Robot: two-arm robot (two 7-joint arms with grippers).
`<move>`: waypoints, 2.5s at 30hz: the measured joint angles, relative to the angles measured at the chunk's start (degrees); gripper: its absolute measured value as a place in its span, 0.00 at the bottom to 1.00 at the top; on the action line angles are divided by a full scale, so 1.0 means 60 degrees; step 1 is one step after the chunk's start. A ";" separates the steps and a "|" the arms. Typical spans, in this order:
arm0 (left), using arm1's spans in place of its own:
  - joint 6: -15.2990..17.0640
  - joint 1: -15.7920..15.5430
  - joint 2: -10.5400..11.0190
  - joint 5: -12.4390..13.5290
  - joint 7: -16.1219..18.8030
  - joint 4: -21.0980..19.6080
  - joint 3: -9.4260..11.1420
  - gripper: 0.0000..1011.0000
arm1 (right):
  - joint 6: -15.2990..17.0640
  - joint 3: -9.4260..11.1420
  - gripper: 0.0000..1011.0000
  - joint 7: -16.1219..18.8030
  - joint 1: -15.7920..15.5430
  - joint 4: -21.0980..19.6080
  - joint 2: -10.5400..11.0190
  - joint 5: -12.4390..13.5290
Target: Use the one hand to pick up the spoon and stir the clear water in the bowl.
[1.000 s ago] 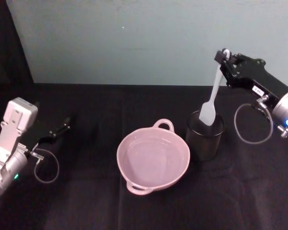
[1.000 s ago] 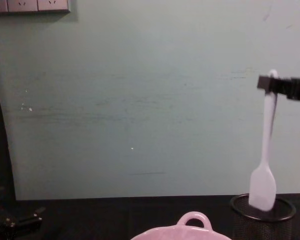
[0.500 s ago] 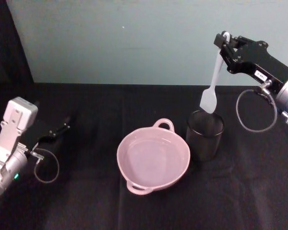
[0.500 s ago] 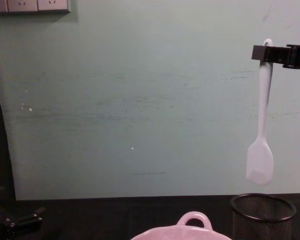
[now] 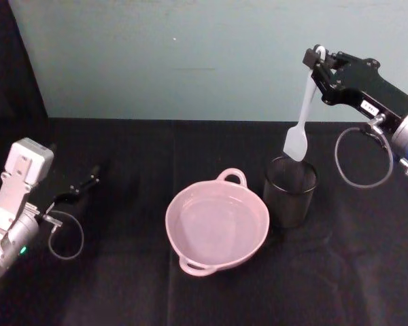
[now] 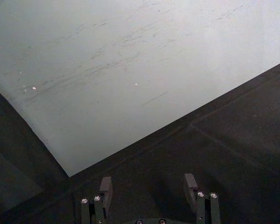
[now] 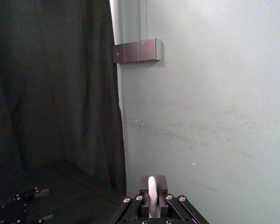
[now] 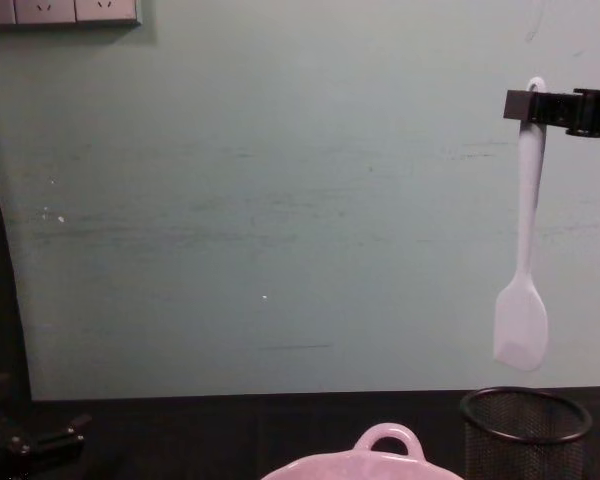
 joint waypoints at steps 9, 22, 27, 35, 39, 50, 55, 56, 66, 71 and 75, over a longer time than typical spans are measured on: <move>0.0000 0.0000 0.0001 0.0000 0.0000 0.0000 0.0001 0.99 | 0.0010 0.0015 0.11 0.0015 -0.0026 -0.0005 -0.0032 -0.0012; 0.0000 -0.0001 0.0001 0.0000 0.0000 0.0000 0.0001 0.99 | 0.0237 -0.0816 0.11 0.0371 0.0460 0.0234 -0.0990 -0.0617; 0.0000 0.0000 0.0001 0.0000 0.0000 0.0000 0.0001 0.99 | 0.0246 -0.1307 0.11 0.0646 0.0670 0.0493 -0.1396 -0.0828; 0.0000 0.0000 0.0000 0.0000 0.0000 0.0000 0.0001 0.99 | 0.0194 -0.1713 0.11 0.0853 0.0629 0.0754 -0.1690 -0.1063; 0.0000 0.0000 0.0001 0.0000 0.0000 0.0000 0.0001 0.99 | 0.0094 -0.1820 0.11 0.0932 0.0519 0.0870 -0.1785 -0.1146; 0.0000 0.0000 0.0000 0.0000 0.0000 0.0001 0.0001 0.99 | -0.0134 -0.2051 0.11 0.1163 0.0180 0.1204 -0.2038 -0.1260; 0.0000 0.0000 0.0001 0.0000 0.0000 0.0000 0.0001 0.99 | -0.0139 -0.2074 0.11 0.1195 0.0036 0.1203 -0.2050 -0.1269; 0.0000 -0.0001 0.0000 0.0000 0.0000 0.0000 0.0001 0.99 | -0.0137 -0.2074 0.11 0.1197 0.0001 0.1192 -0.2055 -0.1271; 0.0000 0.0000 0.0001 0.0000 0.0000 0.0000 0.0001 0.99 | -0.0165 -0.2115 0.11 0.1246 0.0042 0.1459 -0.2267 -0.1279; 0.0000 0.0000 0.0001 0.0000 0.0000 0.0000 0.0001 0.99 | -0.0321 -0.2120 0.11 0.1328 0.0310 0.2084 -0.2601 -0.1248; 0.0000 0.0000 0.0000 0.0000 0.0000 0.0000 0.0001 0.99 | -0.0407 -0.2091 0.11 0.1315 0.0497 0.2485 -0.2757 -0.1275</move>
